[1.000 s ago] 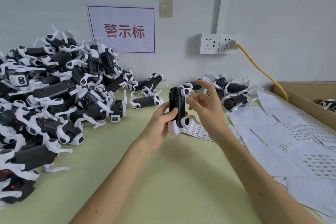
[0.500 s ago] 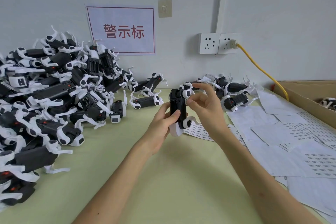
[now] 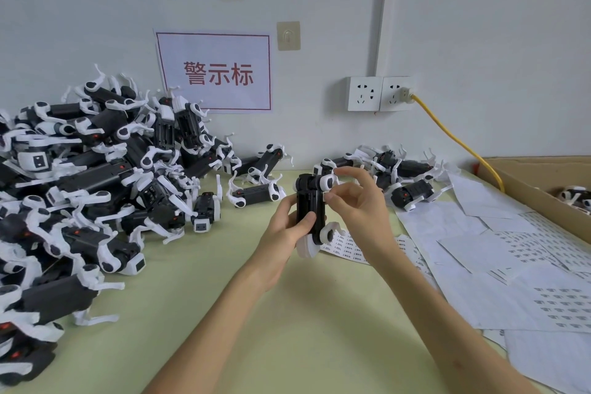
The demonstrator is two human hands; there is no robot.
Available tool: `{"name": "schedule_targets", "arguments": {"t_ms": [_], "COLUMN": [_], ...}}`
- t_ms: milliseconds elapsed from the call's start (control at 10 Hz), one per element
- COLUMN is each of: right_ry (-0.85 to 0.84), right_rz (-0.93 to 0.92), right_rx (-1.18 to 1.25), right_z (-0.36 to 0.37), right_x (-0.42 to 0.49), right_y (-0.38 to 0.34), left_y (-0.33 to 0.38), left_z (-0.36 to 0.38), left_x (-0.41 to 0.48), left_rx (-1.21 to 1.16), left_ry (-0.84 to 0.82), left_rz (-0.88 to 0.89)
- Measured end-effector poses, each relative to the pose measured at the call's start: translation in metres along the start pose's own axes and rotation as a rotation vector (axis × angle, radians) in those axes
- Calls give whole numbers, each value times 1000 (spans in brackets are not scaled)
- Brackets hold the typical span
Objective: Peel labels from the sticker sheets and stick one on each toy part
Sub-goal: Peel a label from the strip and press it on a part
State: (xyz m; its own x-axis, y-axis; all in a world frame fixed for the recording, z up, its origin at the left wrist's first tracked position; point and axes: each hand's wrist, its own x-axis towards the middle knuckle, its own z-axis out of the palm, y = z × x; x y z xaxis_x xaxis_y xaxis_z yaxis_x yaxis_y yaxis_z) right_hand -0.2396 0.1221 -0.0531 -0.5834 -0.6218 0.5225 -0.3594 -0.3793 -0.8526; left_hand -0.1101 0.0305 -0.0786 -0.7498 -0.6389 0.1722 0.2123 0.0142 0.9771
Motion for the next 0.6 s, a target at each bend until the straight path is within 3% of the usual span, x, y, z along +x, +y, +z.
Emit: {"name": "schedule_targets", "arguments": {"t_ms": [600], "right_ry": [19], "right_rz": [6], "right_rx": [19], "right_z": [0], "right_x": [0], "right_y": [0], "left_y": [0], "left_z": [2], "left_x": [-1], "left_rx": [49], "left_ry": [26], "left_rz": [9]}}
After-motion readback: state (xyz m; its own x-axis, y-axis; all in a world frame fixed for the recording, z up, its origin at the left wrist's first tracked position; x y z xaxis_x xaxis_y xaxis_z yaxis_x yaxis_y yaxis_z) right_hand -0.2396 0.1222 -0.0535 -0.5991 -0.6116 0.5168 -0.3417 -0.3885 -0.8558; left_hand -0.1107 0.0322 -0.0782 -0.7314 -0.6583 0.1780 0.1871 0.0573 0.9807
